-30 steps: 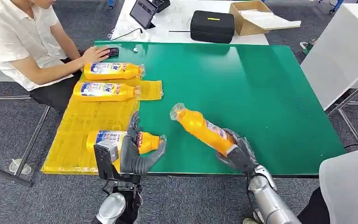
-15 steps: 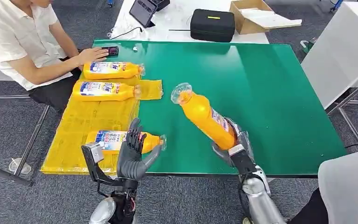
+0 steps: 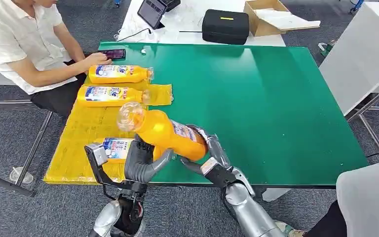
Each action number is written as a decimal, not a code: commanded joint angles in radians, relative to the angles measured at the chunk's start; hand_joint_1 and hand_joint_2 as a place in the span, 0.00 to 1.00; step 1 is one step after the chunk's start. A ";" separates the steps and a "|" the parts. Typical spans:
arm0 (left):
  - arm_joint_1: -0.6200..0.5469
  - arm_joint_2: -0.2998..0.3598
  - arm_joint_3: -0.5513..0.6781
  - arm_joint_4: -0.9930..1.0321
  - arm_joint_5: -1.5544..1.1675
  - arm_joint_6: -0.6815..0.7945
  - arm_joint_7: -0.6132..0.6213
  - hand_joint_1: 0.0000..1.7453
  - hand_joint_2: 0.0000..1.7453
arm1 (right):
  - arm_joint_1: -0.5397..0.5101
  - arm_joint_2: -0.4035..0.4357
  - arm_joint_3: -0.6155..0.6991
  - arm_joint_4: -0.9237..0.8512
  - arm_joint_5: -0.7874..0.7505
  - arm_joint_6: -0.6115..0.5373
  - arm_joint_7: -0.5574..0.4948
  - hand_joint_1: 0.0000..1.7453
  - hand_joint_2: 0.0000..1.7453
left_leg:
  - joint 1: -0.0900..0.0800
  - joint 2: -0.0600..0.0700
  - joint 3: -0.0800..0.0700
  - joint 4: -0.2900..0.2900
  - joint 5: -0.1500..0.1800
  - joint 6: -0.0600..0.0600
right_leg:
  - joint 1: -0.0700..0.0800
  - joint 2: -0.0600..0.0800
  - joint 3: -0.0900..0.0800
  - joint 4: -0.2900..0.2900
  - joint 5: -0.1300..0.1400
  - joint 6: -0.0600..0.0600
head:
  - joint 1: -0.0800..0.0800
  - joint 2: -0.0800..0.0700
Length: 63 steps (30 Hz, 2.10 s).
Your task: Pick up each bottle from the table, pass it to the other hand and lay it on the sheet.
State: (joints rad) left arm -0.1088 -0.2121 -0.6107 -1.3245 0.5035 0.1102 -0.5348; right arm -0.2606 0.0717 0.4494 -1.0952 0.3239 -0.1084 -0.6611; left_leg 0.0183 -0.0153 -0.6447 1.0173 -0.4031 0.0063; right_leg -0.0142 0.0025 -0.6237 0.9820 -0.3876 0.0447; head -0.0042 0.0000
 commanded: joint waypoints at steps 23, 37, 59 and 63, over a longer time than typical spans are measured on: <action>-0.082 0.002 0.026 0.024 -0.016 0.064 -0.070 1.00 1.00 | -0.075 0.028 0.182 0.195 -0.057 0.064 0.003 0.00 1.00 | 0.001 0.000 0.003 -0.001 -0.001 0.000 | 0.001 -0.001 0.002 -0.001 -0.001 -0.002 | 0.000 0.000; -0.060 0.013 0.057 -0.004 -0.054 0.101 -0.070 1.00 1.00 | -0.010 0.029 0.161 0.175 -0.057 0.015 0.005 0.00 1.00 | 0.000 0.002 0.002 -0.001 -0.001 0.000 | 0.000 0.000 0.002 -0.001 -0.001 -0.002 | 0.000 0.000; -0.120 0.088 0.264 0.087 -0.657 0.397 0.012 1.00 1.00 | 0.317 0.114 -0.457 -0.241 0.188 -0.590 -0.037 0.00 0.00 | 0.000 -0.001 -0.002 0.000 0.000 0.000 | 0.000 -0.002 -0.002 0.000 -0.001 -0.001 | 0.000 0.000; -0.229 0.141 0.218 0.277 -1.024 0.520 0.103 1.00 1.00 | 0.291 0.085 -0.348 -0.199 0.132 -0.590 -0.037 0.00 0.00 | 0.000 0.001 0.001 -0.001 -0.001 0.000 | 0.000 0.000 0.000 0.000 -0.001 -0.002 | 0.000 0.000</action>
State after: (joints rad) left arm -0.1661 -0.1461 -0.3884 -1.3157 -0.1746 0.5260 -0.5284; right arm 0.0331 0.1636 0.0786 -1.2978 0.5159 -0.6981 -0.6977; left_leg 0.0182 -0.0154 -0.6480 1.0173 -0.4030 0.0062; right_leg -0.0141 0.0024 -0.6274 0.9820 -0.3873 0.0446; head -0.0038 0.0000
